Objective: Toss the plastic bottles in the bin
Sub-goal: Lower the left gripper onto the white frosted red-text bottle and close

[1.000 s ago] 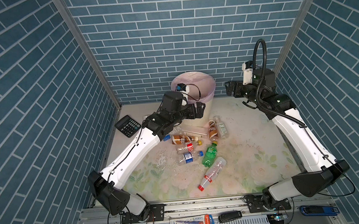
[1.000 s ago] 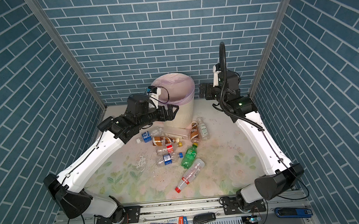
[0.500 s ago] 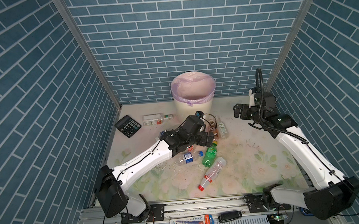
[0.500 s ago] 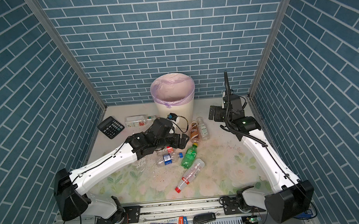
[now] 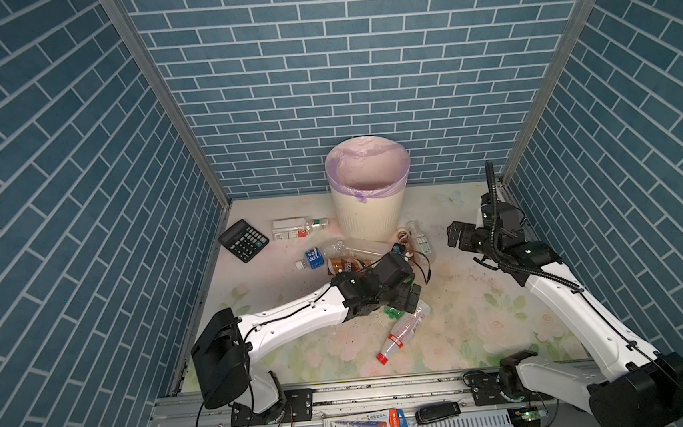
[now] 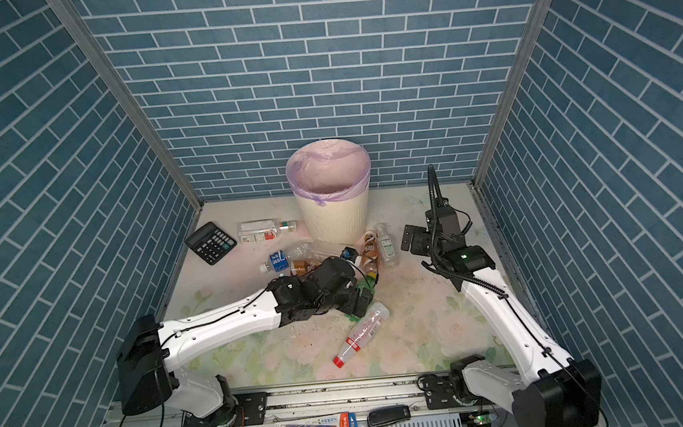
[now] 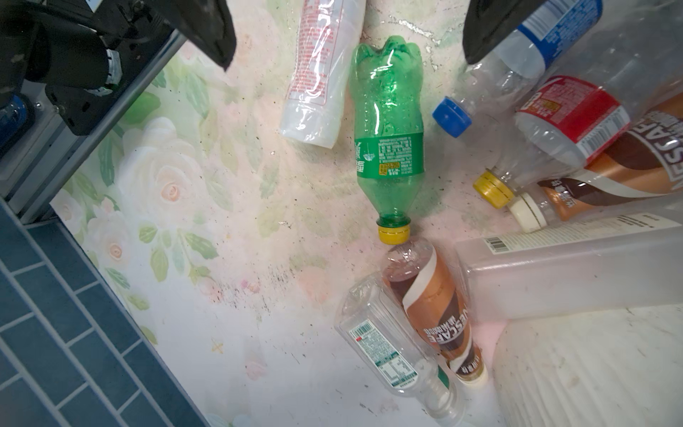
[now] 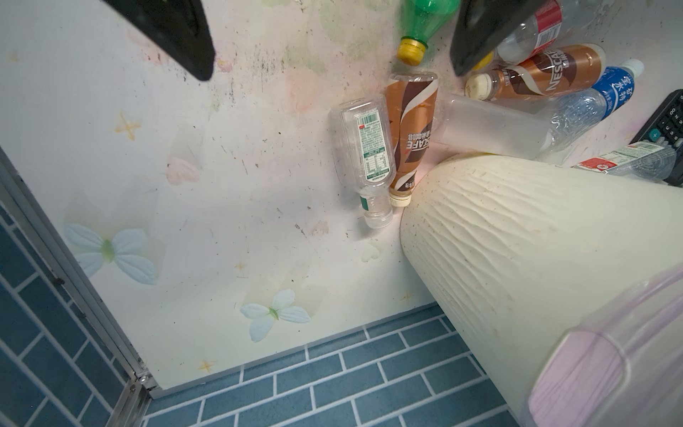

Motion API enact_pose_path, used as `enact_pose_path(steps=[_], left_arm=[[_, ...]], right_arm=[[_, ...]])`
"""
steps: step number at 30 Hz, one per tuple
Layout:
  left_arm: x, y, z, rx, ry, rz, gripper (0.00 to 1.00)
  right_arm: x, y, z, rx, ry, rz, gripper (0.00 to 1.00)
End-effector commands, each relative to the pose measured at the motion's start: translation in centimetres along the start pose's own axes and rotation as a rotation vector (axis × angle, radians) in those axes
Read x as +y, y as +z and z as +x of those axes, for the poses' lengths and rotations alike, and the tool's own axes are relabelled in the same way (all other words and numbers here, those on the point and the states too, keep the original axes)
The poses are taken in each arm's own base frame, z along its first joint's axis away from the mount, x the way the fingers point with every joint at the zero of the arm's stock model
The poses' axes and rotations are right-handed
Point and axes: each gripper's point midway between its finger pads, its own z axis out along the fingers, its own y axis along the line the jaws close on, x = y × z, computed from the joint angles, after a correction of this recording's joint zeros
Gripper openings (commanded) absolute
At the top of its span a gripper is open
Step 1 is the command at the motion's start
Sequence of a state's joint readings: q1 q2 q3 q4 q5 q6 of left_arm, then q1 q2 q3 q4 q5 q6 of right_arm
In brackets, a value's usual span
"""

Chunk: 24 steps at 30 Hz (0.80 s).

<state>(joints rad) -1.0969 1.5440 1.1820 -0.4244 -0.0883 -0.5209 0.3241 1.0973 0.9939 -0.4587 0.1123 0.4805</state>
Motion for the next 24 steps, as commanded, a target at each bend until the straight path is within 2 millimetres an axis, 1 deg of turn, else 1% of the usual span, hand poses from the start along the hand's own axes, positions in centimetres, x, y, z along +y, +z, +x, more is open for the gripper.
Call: enact_pose_path(steps=[1,4,10,16,21,24], left_arm=[[-0.4,1.3,2.1,0.041,0.002,-0.022,0.96],[-0.6,2.2,3.4,0.075,0.004,-0.025,0.96],[-1.0,2.9,5.2,0.104,0.000,-0.015,0.93],[-0.7,3.5,7.0,0.135,-0.023,-0.025,0.87],[-0.5,3.9,8.7,0.164,-0.028,-0.035,0.85],[-0.5,4.2,9.2,0.175,-0.026,-0.038,0.84]], right_arm=[[-0.4,-0.2,0.4,-0.027,0.053,-0.005,0.99],[-0.9,-0.1,1.0,-0.025,0.055,0.004,0.99],[-1.3,0.0,2.1,-0.015,0.062,0.007,0.99],[-1.6,-0.1,2.6,-0.016,0.063,0.005,0.99],[-1.9,0.1,3.3,-0.012,0.065,0.008,0.99],[-2.1,0.4,3.8,-0.006,0.073,0.008,0.99]])
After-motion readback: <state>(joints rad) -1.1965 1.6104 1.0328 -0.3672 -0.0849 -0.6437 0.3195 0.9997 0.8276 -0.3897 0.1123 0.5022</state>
